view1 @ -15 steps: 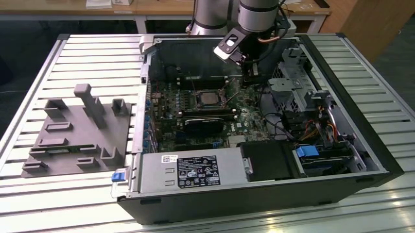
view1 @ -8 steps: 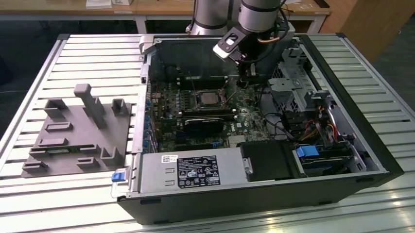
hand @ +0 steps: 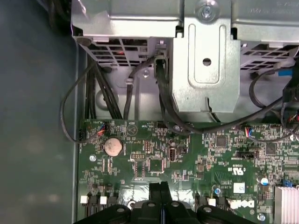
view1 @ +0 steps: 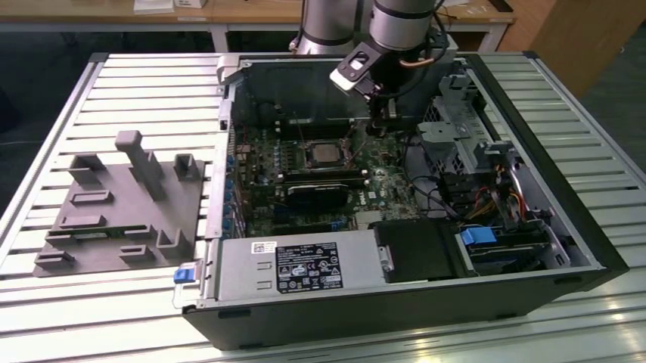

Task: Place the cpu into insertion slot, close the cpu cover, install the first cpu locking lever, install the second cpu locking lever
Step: 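Close the cpu cover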

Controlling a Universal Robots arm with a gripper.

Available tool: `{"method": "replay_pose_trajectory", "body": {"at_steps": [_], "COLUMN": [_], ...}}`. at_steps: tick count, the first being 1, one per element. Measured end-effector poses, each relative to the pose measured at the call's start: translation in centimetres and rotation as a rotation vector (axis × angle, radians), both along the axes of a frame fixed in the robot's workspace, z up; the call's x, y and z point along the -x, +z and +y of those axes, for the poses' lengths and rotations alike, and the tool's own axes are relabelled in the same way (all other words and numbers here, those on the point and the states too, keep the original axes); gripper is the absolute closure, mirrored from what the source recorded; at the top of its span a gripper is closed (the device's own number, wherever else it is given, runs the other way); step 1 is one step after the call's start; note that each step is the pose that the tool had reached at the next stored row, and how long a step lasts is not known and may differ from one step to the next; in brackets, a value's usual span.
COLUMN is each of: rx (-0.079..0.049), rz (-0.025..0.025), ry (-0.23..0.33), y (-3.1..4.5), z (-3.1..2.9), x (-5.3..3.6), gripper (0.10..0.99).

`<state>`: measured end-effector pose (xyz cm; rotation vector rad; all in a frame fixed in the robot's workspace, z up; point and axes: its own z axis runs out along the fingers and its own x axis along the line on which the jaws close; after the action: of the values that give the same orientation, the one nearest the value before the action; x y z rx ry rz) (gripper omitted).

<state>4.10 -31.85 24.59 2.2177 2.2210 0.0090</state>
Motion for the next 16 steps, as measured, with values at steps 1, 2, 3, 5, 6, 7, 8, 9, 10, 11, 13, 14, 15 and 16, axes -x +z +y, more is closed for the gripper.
{"method": "replay_pose_trajectory", "body": {"at_steps": [1, 2, 3, 5, 6, 7, 8, 9, 10, 11, 13, 14, 15, 16], "rx": [0.0, 0.0, 0.0, 0.0, 0.0, 0.0, 0.0, 0.0, 0.0, 0.0, 0.0, 0.0, 0.0, 0.0], "rz": [0.0, 0.0, 0.0, 0.0, 0.0, 0.0, 0.0, 0.0, 0.0, -0.0001, 0.0, 0.0, 0.0, -0.0001], "ry": [0.0, 0.0, 0.0, 0.0, 0.0, 0.0, 0.0, 0.0, 0.0, 0.0, 0.0, 0.0, 0.0, 0.0], "y": [0.0, 0.0, 0.0, 0.0, 0.0, 0.0, 0.0, 0.0, 0.0, 0.0, -0.01, -0.01, -0.01, -0.01], "z": [0.0, 0.0, 0.0, 0.0, -0.01, -0.01, 0.0, 0.0, 0.0, 0.0, 0.0, 0.0, 0.0, 0.0], "x": [0.15, 0.32, 0.51, 0.96, 1.14, 1.3, 1.45, 1.61, 1.74, 1.87, 2.12, 2.25, 2.36, 2.47], "gripper": [0.984, 0.984, 0.984, 0.984, 0.984, 0.984, 0.984, 0.984, 0.984, 0.984, 0.984, 0.984, 0.984, 0.984]}}
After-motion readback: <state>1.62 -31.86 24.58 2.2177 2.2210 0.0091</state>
